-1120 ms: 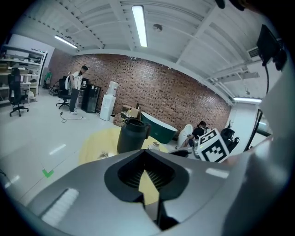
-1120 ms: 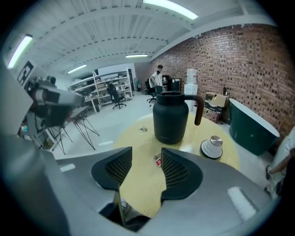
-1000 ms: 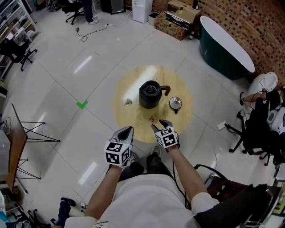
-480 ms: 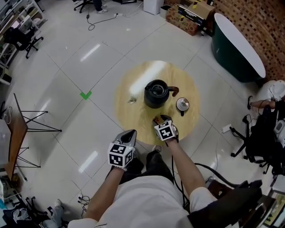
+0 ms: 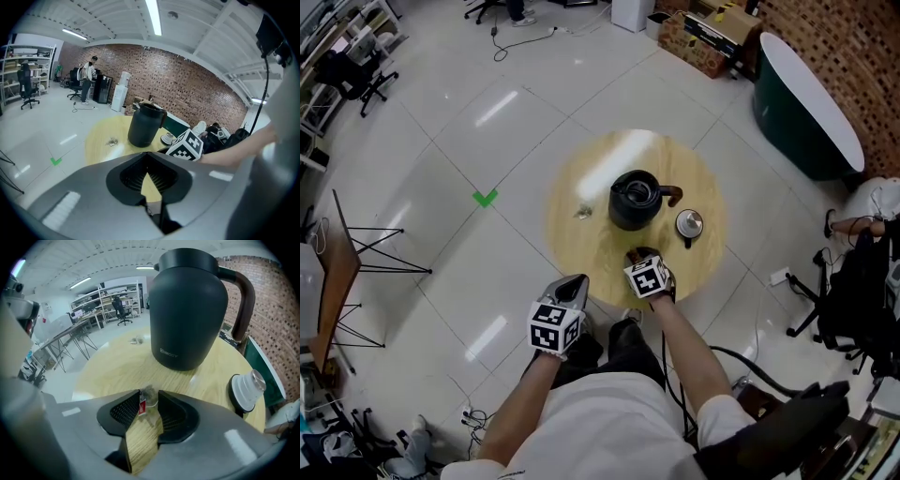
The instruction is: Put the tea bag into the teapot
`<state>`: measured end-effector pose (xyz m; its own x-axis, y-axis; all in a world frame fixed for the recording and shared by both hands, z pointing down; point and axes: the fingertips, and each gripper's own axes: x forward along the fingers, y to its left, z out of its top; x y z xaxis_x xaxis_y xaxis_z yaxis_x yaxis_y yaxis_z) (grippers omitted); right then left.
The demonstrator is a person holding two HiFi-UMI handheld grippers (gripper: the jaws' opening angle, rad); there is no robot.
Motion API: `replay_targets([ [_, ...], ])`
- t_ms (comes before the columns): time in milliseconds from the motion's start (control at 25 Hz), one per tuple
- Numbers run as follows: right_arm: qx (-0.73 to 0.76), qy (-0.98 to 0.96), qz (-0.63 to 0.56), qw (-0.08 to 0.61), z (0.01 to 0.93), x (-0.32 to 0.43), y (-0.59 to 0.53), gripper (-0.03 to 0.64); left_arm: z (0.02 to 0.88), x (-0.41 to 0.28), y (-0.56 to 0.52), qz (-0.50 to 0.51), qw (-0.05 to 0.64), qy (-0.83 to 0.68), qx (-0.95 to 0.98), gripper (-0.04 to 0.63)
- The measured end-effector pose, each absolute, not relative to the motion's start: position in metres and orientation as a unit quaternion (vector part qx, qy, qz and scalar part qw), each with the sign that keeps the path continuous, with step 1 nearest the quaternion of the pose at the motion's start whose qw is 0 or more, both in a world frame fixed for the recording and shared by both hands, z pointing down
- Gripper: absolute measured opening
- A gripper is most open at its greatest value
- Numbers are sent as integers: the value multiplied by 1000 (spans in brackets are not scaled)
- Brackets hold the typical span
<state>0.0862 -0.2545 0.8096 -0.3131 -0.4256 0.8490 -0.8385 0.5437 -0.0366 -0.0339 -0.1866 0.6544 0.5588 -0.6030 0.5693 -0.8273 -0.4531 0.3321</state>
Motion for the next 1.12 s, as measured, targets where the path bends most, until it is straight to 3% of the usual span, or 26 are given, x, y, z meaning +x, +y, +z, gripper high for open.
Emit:
replay_targets([
  [160,425,-776,226,408,790,88,-252,47,651,-36,-188,185,296,-428,834,12],
  [480,454,-795,195,352,717,91,-251,41,634,-26,-207,166,280,-416,849,11],
  [880,500,-818,63,276,560,105,-300,41,595,-6,-241,129,258,-413,864,11],
  [1120,501,-822,35,268,532,104,-340,41,576,-4,-253,113,245,-415,869,12],
])
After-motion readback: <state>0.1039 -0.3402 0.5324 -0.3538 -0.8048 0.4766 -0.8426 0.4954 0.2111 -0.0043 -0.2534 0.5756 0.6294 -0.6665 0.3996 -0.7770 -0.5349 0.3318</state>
